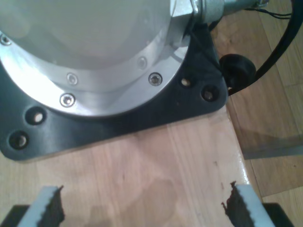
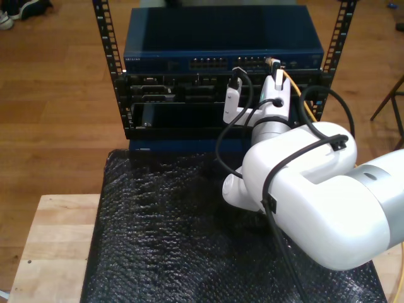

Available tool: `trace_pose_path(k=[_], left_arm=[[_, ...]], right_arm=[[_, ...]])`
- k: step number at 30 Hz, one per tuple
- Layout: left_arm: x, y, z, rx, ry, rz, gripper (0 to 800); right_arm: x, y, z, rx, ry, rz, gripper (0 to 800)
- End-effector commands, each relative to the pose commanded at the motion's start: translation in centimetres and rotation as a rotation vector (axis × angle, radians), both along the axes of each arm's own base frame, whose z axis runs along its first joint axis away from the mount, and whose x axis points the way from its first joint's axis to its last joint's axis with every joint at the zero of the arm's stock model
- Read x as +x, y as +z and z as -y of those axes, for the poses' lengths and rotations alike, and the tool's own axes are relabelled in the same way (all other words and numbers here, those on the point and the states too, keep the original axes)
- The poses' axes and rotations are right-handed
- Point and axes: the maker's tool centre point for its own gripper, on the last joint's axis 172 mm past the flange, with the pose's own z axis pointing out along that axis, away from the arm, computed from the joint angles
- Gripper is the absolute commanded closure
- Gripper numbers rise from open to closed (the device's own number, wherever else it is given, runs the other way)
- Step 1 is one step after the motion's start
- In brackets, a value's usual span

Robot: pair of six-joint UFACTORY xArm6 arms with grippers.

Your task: Grab the cable and plug it in

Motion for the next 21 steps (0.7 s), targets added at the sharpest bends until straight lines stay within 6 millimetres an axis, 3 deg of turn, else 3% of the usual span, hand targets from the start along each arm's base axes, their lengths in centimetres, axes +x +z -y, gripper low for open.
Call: trace_pose_path(k=[21], left_arm=[[0.0, 0.0, 0.0, 0.0, 0.0, 0.0, 0]], right_arm=[[-0.05, 0.06, -0.32, 0.002, 0.005, 0.002, 800]])
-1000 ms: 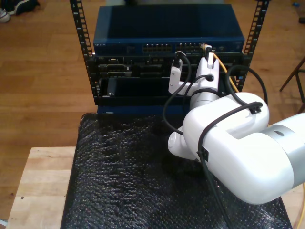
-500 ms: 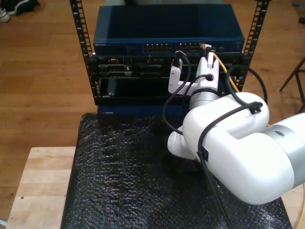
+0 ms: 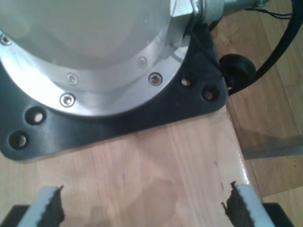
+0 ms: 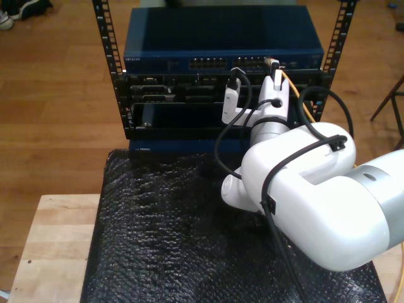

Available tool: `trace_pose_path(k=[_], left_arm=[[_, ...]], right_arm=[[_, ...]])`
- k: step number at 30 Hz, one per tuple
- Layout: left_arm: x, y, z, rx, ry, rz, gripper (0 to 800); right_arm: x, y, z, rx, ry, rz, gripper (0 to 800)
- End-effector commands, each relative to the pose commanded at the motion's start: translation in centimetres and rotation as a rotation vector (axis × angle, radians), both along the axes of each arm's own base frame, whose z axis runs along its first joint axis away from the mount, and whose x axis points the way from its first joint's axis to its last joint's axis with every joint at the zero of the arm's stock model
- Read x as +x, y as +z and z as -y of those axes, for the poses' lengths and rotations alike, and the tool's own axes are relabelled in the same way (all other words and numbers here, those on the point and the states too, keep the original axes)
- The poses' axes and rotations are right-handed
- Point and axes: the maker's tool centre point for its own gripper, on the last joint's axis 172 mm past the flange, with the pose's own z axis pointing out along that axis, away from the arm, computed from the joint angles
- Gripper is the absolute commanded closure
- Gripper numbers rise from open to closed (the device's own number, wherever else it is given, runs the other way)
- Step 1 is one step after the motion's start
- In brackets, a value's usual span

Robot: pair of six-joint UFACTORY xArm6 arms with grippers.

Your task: Grab the cable and plug it in

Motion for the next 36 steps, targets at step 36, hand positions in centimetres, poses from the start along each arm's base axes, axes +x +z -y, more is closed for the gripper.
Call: trace_pose_path(k=[36], left_arm=[[0.0, 0.0, 0.0, 0.0, 0.0, 0.0, 0]], right_arm=[[-0.3, 0.0, -1.1, 0.0, 0.018, -0.001, 800]])
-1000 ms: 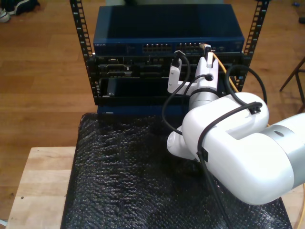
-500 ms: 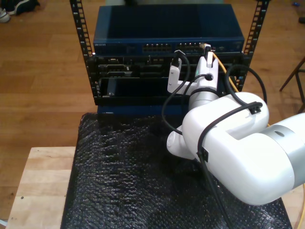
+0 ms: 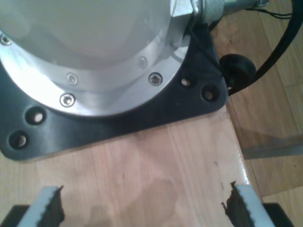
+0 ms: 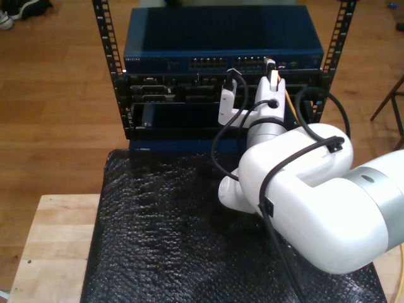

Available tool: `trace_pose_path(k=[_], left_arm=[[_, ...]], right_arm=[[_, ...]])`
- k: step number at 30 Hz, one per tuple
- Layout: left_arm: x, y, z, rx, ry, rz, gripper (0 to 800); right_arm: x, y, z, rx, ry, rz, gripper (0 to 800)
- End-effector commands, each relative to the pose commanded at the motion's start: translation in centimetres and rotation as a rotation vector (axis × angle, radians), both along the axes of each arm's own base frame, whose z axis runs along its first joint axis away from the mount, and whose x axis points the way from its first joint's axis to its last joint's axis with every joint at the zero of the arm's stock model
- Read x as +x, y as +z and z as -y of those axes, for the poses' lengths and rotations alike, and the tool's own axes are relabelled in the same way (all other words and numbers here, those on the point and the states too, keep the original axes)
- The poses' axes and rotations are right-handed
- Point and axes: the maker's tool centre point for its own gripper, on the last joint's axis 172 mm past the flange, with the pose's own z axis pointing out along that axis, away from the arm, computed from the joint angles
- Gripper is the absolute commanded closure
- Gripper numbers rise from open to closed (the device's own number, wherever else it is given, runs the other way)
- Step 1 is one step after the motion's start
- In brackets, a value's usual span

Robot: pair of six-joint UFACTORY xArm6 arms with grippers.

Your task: Grab the cable and plug it in

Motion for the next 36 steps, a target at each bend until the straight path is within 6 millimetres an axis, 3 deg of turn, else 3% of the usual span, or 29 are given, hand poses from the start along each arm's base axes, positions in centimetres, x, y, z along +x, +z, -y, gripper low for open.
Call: trace_pose_path(k=[36], left_arm=[[0.0, 0.0, 0.0, 0.0, 0.0, 0.0, 0]], right_arm=[[-0.47, -0.24, -0.2, 0.002, -0.006, -0.004, 800]])
